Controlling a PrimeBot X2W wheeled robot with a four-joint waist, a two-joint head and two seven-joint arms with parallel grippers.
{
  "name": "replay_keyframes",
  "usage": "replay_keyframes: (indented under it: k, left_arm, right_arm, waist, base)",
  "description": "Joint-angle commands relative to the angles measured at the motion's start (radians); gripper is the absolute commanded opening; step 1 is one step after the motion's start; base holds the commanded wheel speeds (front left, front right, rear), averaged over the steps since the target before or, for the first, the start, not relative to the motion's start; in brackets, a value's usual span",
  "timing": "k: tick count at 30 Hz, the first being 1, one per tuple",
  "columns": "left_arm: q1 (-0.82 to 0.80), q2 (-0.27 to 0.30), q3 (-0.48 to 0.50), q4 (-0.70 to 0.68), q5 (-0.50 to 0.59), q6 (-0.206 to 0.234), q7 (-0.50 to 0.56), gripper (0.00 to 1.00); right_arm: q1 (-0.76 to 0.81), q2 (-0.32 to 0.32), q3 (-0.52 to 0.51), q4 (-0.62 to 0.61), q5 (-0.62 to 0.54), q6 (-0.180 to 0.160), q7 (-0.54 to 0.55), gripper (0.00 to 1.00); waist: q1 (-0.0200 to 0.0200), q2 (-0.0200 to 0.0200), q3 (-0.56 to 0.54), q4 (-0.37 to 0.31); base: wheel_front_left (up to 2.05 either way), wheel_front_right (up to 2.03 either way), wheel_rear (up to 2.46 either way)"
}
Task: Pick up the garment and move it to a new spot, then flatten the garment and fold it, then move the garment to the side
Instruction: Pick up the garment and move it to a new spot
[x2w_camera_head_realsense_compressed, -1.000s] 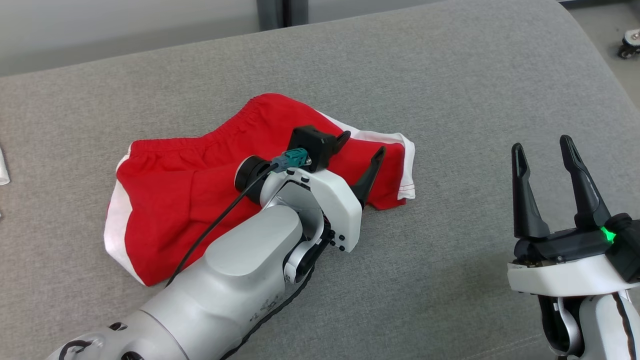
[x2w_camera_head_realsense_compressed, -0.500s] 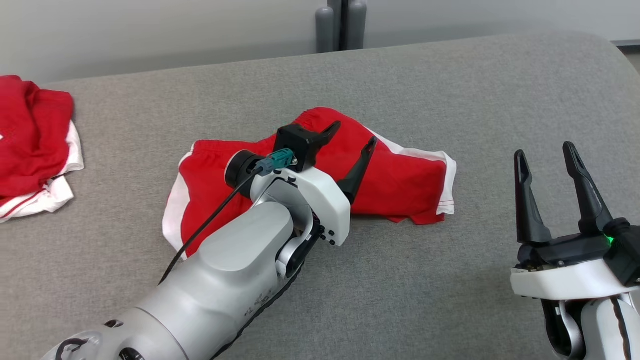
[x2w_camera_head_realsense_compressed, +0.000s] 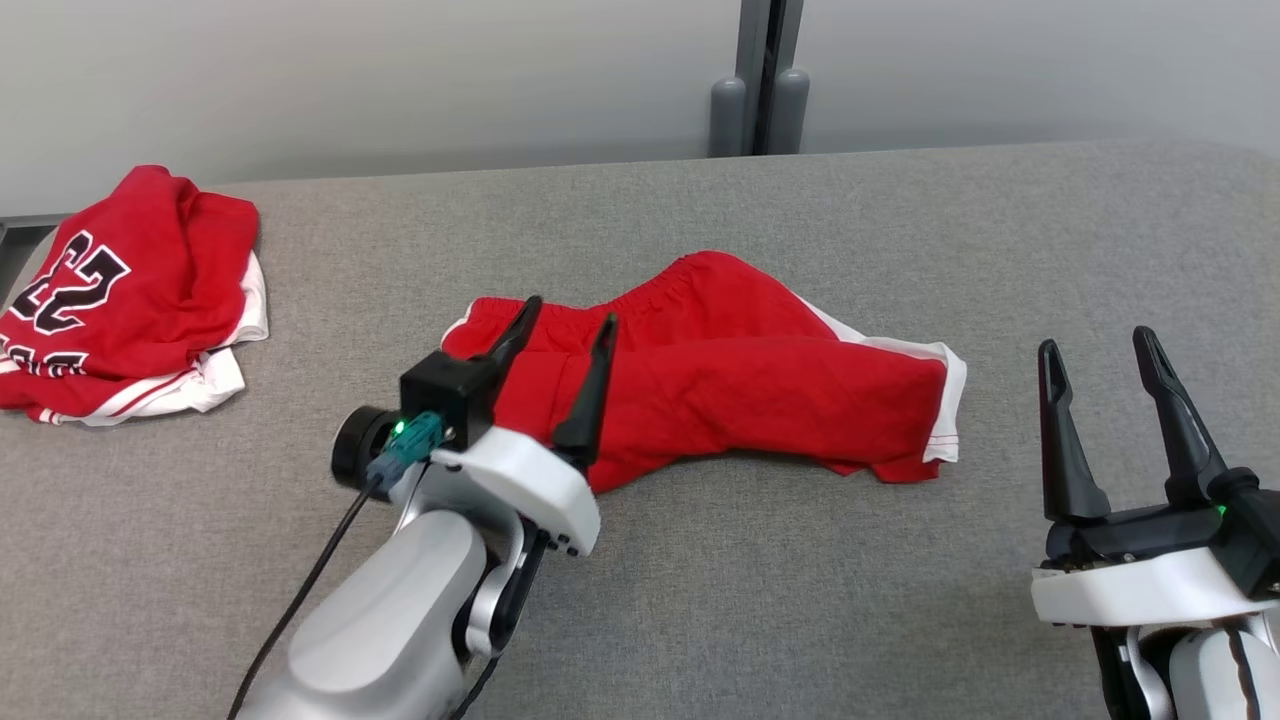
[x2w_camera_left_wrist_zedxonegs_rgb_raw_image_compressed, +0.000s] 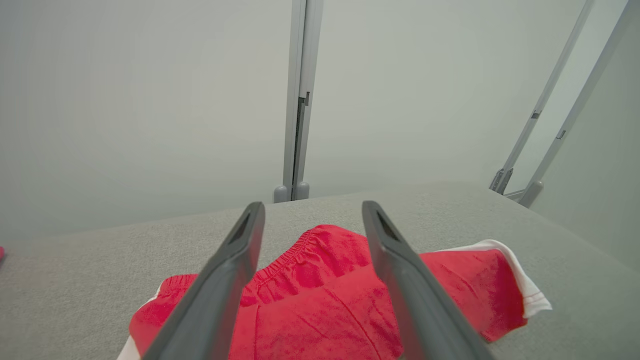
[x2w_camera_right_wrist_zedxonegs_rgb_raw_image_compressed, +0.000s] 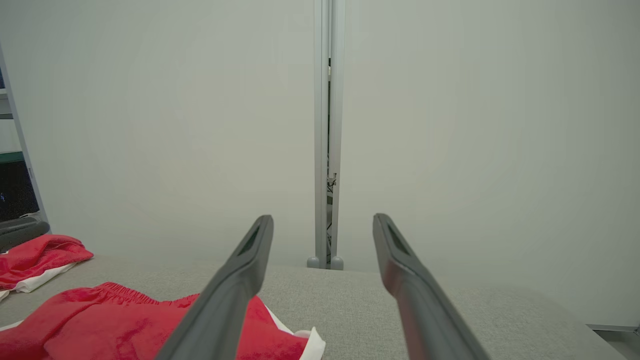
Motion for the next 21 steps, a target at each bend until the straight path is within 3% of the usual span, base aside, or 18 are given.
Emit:
replay_keyframes:
  k: [1,8,21]
  left_arm:
    - [0.067,0.023,0.056,-0.051,0.057,0.023,-0.005,1.00]
    - [0.266,0.030,0.196,-0.172,0.149,0.031,-0.005,1.00]
    - [0.552,0.027,0.411,-0.324,0.303,-0.007,-0.005,1.00]
  right_arm:
    - [0.014,-0.005,-0.005,0.004,0.005,0.000,0.000,1.00]
    - [0.039,-0.005,-0.009,0.020,0.016,0.000,0.000,1.00]
    - [0.100,-0.005,0.004,0.047,0.036,0.000,0.000,1.00]
  waist:
    - [0.0000,0.0000,-0.007,0.009]
    - [0.0000,0.0000,-0.024,0.018]
    - [0.0000,0.0000,-0.065,0.007]
  base:
    - [0.00,0.00,0.00]
    - [0.00,0.00,0.00]
    - [0.00,0.00,0.00]
